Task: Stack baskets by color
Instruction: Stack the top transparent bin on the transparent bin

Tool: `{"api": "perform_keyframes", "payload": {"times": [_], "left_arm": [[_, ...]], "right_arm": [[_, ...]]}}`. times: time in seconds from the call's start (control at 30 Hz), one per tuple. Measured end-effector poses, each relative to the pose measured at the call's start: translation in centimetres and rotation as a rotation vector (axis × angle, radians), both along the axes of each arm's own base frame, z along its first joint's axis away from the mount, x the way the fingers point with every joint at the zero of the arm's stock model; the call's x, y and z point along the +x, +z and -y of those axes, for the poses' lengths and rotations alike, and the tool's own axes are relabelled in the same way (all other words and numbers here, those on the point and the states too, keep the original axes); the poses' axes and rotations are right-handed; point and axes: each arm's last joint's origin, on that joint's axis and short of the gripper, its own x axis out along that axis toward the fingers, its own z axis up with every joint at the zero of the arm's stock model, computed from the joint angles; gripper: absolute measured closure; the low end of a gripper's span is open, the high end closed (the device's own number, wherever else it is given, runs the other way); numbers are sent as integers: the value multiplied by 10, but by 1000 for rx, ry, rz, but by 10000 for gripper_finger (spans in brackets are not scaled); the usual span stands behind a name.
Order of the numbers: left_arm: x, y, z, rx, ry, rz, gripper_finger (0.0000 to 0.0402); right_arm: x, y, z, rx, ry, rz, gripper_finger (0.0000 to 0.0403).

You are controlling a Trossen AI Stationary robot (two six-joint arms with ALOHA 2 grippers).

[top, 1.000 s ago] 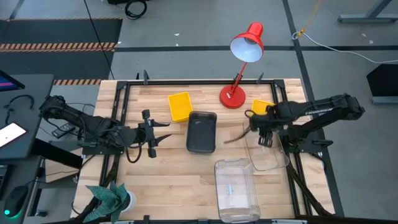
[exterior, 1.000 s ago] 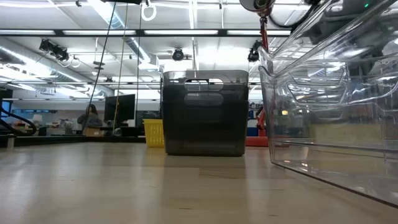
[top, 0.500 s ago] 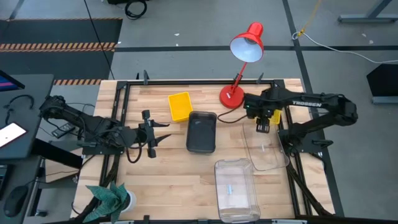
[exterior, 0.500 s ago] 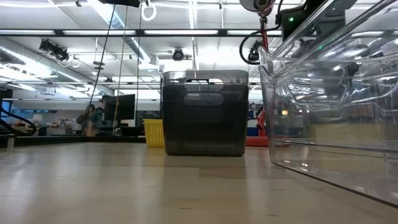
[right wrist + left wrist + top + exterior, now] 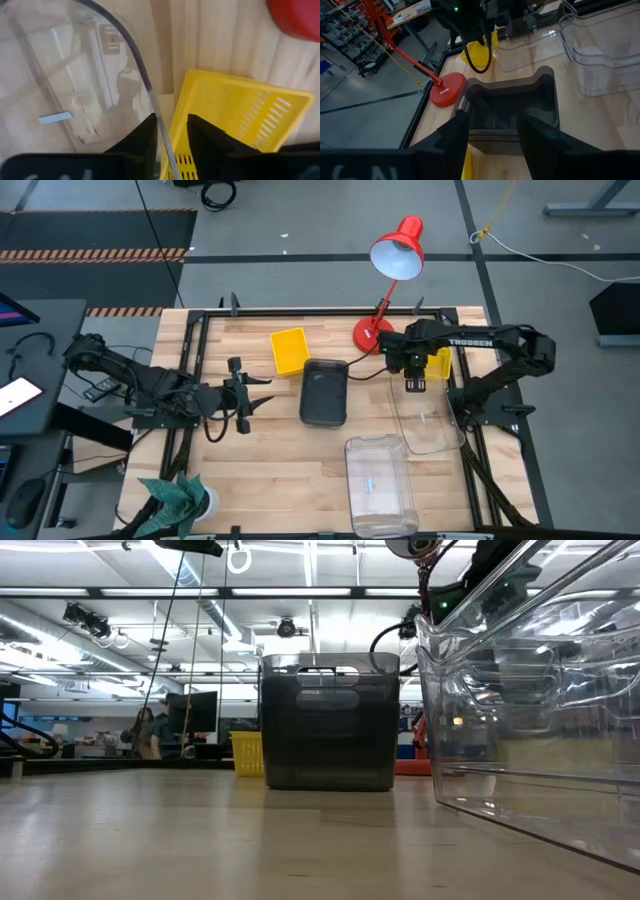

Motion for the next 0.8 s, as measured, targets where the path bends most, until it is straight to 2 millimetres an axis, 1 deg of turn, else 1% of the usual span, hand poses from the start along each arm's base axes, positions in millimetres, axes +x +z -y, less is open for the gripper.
{"api": "perform_keyframes", "payload": {"times": [0.13,0.27,0.4,0.63,0.8], "left_arm": [[-1,-1,0,-12,8,-9,228],[-1,-2,0,-21,13,-13,228],[-1,-2,0,-27,15,-11,227],[0,-2,-4,-28,34,-10,218],[1,-2,-7,-26,47,-9,223]], "right_arm": [[4,-8,3,24,1,-27,342],[6,-11,3,47,14,-48,391],[2,-6,1,57,4,-51,393],[-10,25,-4,35,3,-32,399],[-17,42,-8,38,79,-12,400]]}}
